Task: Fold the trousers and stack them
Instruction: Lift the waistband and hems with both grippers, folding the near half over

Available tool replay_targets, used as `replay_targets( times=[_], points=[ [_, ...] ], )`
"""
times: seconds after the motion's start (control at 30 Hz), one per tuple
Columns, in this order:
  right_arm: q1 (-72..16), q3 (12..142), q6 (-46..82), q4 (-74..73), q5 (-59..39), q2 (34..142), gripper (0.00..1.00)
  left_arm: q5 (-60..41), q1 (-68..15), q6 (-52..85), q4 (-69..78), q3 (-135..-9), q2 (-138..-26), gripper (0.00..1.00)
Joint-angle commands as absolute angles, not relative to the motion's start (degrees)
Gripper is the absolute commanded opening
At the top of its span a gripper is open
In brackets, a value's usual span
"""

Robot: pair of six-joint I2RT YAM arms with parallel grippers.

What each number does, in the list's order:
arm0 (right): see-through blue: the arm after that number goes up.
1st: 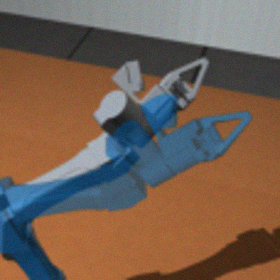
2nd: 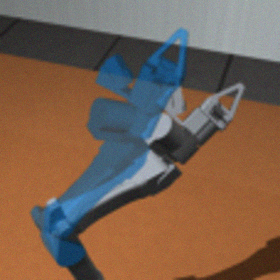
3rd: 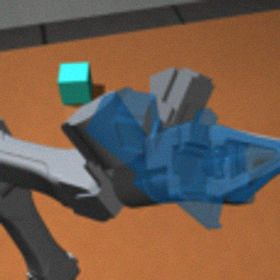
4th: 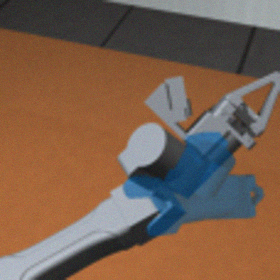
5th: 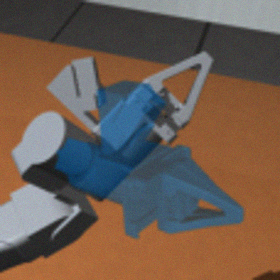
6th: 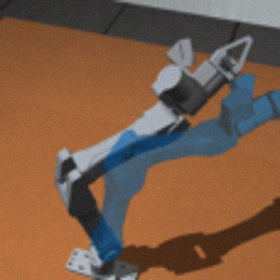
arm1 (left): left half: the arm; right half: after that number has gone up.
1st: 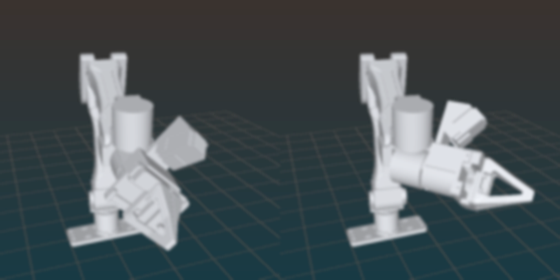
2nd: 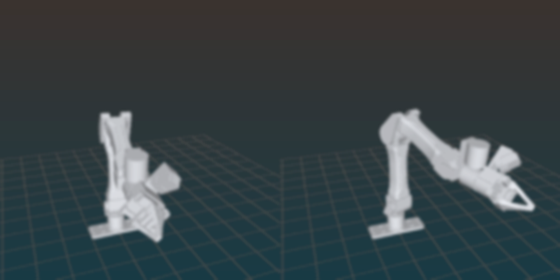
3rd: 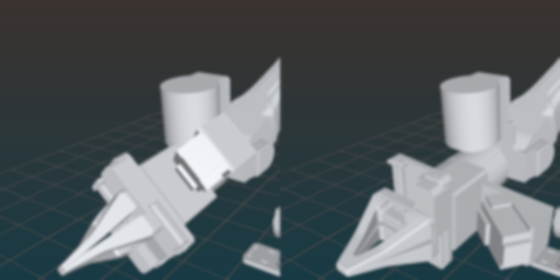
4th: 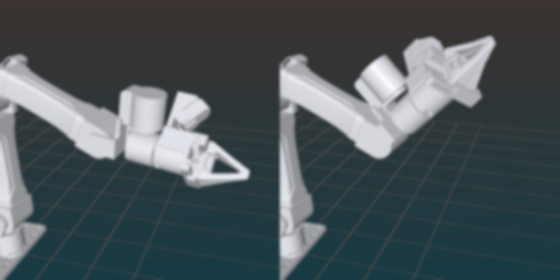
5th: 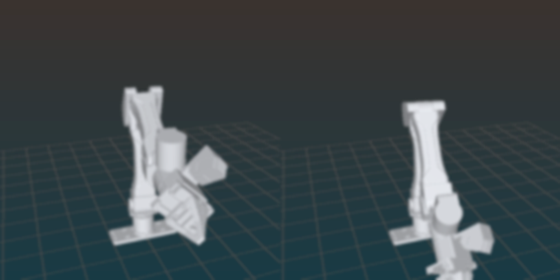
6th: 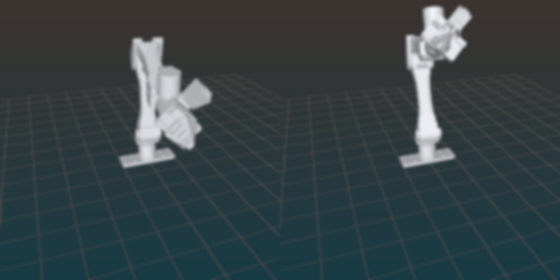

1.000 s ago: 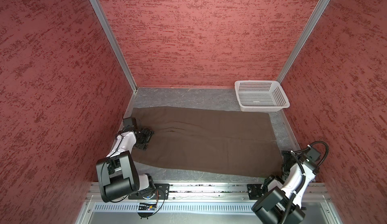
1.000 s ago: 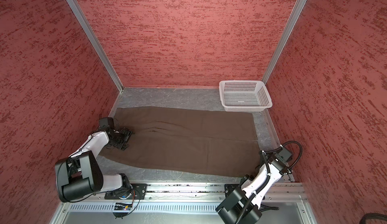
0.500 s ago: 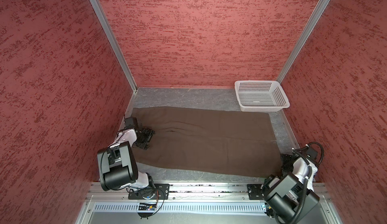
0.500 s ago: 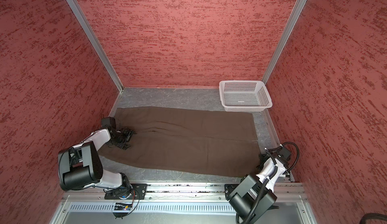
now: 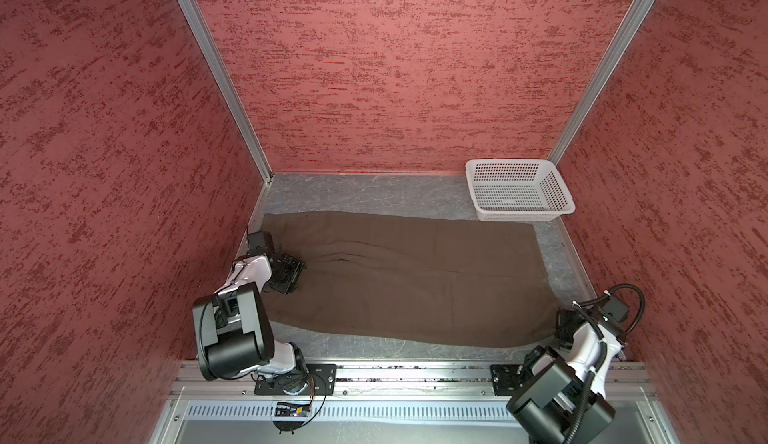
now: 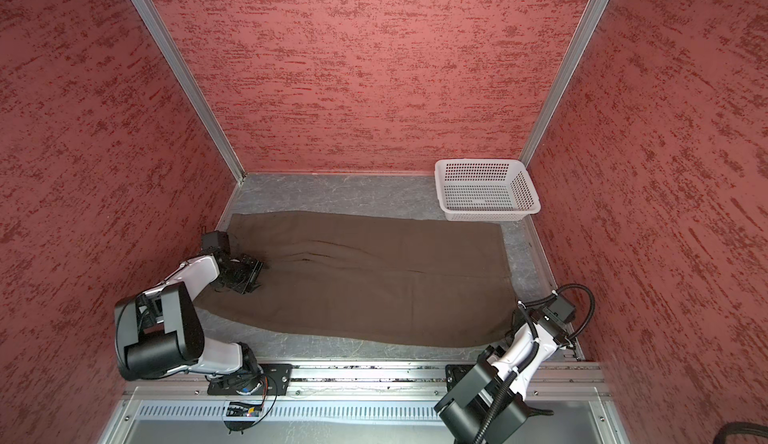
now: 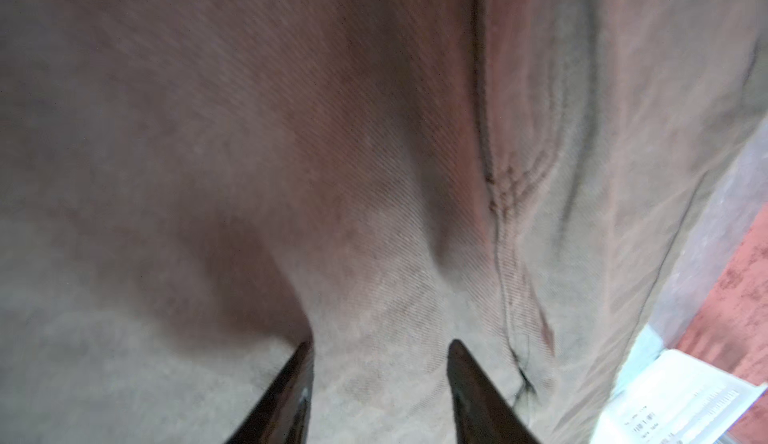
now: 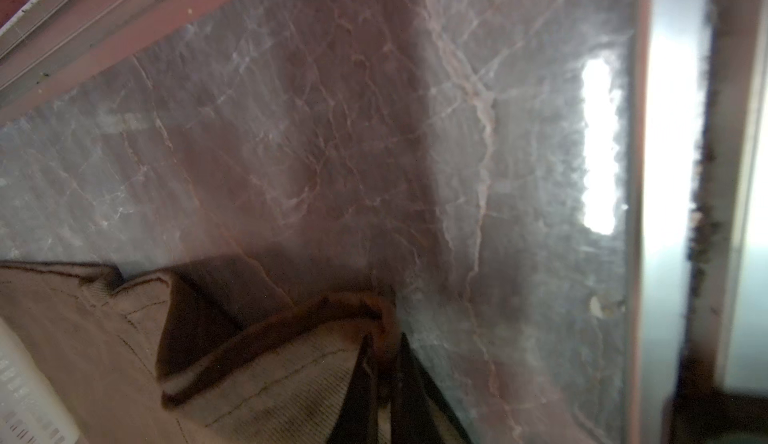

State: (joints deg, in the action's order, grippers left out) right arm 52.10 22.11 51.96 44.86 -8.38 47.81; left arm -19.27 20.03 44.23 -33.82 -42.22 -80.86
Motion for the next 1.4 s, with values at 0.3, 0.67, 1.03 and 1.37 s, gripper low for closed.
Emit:
replay_targets(
  times=[0.3,0.67,1.03,1.37],
  points=[
    [52.34,25.09,50.93,41.04,-16.06,49.92,0.00,-7.70,31.81,40.51,-50.43,-41.69,-60.05,0.84],
    [52.30,25.98,50.41,39.82,-18.77,51.60,0.00,-8.17,41.71,42.34,-39.84,-34.68,-68.24,0.73],
    [52.30,25.62,50.77,39.47,-18.50,51.11,0.00,-8.01,45.42,42.31,-32.83,-31.19,-69.15,0.81],
    [52.31,28.29,50.93,39.90,-18.46,52.60,0.00,-12.24,45.10,42.00,-25.33,-30.64,-75.31,0.20]
  ],
)
